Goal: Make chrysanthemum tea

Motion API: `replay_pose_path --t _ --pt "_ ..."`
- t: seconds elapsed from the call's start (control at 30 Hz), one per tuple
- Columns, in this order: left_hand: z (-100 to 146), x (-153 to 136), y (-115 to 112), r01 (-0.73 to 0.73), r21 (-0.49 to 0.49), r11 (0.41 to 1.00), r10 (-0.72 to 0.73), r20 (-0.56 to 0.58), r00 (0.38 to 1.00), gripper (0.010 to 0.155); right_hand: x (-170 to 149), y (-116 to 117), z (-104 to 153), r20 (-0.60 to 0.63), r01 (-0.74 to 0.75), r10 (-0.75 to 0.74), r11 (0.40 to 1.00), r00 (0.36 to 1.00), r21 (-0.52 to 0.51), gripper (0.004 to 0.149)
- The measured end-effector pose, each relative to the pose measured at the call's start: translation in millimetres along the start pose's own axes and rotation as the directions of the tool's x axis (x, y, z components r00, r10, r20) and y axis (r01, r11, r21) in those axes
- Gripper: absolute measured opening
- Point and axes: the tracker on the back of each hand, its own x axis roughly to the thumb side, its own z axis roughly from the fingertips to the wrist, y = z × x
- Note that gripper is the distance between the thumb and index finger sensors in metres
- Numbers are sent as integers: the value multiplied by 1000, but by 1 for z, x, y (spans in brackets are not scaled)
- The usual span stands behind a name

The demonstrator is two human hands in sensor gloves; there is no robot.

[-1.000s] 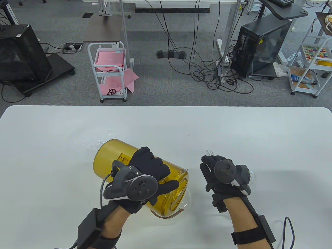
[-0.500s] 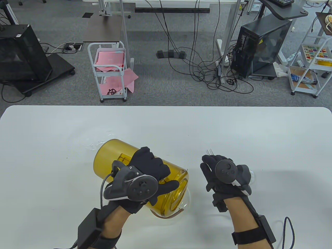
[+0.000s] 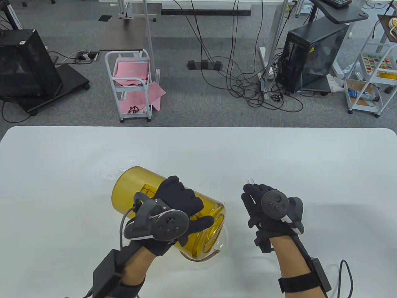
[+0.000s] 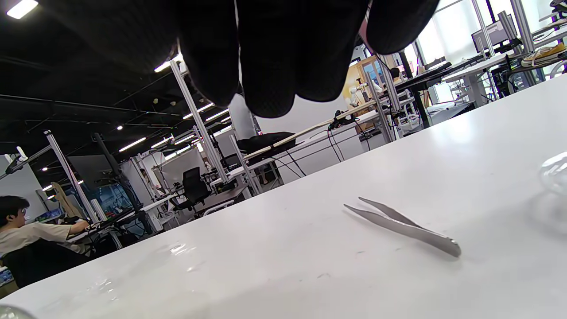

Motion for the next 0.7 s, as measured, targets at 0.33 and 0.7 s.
replay_pose_path --t 0.33,0.7 --pt "0 0 0 2 1 1000 -2 0 1000 50 -1 -1 0 -5 4 -4 1000 1000 -4 52" --pt "0 0 0 1 1 1000 -1 -3 1000 50 -2 -3 0 -9 10 -10 1000 1000 -7 52"
